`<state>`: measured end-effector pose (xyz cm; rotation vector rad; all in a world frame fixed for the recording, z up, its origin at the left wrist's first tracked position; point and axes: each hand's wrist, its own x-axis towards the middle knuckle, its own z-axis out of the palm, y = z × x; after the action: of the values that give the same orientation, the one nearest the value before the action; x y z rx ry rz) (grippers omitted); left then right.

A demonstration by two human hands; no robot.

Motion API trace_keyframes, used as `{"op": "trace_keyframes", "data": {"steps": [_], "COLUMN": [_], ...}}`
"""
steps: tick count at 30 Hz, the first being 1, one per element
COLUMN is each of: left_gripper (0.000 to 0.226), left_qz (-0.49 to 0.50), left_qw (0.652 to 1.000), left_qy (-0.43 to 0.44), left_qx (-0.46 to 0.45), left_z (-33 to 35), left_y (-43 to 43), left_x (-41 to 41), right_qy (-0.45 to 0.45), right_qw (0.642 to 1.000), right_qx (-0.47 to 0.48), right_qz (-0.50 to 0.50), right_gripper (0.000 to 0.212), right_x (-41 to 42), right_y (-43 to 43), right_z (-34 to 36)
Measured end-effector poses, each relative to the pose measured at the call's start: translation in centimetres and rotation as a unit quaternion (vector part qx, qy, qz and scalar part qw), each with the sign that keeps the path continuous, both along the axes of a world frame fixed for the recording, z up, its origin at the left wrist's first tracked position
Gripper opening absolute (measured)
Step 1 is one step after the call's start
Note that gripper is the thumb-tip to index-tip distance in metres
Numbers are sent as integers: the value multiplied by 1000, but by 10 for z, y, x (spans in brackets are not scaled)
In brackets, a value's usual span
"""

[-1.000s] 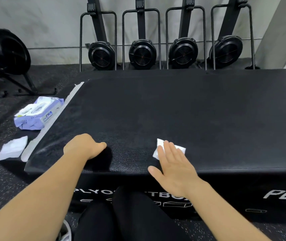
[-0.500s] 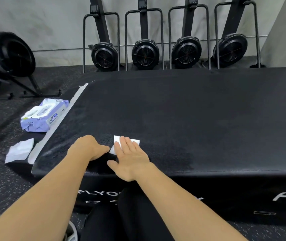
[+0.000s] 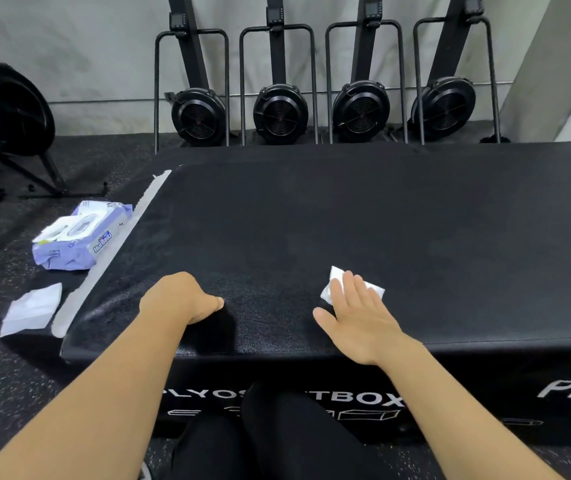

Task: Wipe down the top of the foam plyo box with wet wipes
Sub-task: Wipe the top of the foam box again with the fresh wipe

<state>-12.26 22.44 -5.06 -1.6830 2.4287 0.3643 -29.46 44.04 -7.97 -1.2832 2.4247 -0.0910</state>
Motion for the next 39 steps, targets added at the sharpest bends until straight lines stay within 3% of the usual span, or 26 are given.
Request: {"op": "trace_keyframes", "data": {"steps": [5, 10, 16, 21, 28, 34, 39], "left_gripper": [51, 48, 47, 49, 48, 50, 50], "left_qz": [-12, -19, -19, -10, -12, -17, -20], "left_qw": [1000, 1000, 1000, 1000, 1000, 1000, 1000], "left_qy": [0, 8, 4, 12, 2, 0, -2], "left_qx": [-8, -21, -15, 7, -2, -9, -16], "left_z": [-2, -5, -5, -4, -2, -4, -4], "left_y": [-2, -4, -2, -1, 3, 1, 2], "left_x": [4, 8, 6, 9, 8, 7, 6], "right_qy": [21, 2, -13, 6, 20, 59, 41], "right_qw": [1000, 998, 990, 996, 1000, 992, 998], "right_qx": [-6, -4, -5, -51, -12, 10, -17], "right_qz": [-17, 69, 137, 73, -13, -111, -35], "right_gripper": [76, 73, 64, 56, 59, 75, 75], "right_x": [42, 82, 56, 4, -50, -4, 55], "right_y": [-58, -121, -120, -73, -29, -68, -118], "right_z": [-4, -3, 7, 8, 5, -3, -3]}}
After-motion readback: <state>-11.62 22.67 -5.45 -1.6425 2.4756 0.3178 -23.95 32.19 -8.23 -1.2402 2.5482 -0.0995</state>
